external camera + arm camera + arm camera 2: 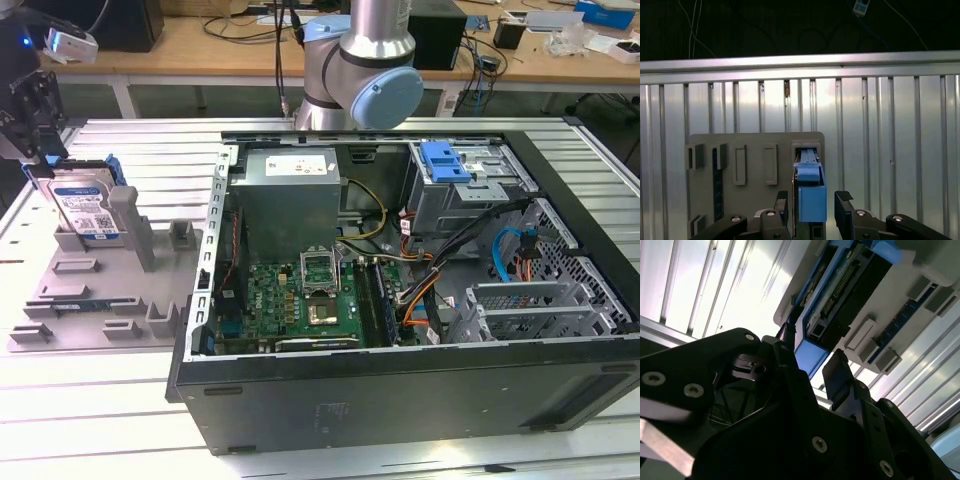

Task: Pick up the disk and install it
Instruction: 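Pick up the disk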

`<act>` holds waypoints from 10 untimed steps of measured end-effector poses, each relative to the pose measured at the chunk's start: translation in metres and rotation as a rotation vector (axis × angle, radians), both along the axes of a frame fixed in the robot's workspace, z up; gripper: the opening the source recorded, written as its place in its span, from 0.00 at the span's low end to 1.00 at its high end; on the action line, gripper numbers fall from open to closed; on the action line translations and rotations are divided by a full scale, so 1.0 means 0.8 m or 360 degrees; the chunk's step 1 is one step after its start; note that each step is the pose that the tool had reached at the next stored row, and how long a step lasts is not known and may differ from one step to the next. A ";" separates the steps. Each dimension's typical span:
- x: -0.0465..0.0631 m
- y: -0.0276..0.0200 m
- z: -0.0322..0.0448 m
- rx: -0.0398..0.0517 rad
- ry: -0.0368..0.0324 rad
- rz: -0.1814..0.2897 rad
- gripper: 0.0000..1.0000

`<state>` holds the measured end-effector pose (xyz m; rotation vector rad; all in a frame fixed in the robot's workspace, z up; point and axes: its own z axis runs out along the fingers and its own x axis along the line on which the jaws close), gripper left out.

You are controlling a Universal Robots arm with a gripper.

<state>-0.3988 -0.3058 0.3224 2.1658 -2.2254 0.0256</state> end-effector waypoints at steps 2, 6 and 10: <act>0.000 -0.0002 -0.0006 0.0000 0.0000 0.0000 0.50; 0.000 -0.0004 -0.0039 0.0000 0.0000 0.0000 0.50; 0.000 -0.0014 -0.0064 0.0000 0.0000 0.0000 0.50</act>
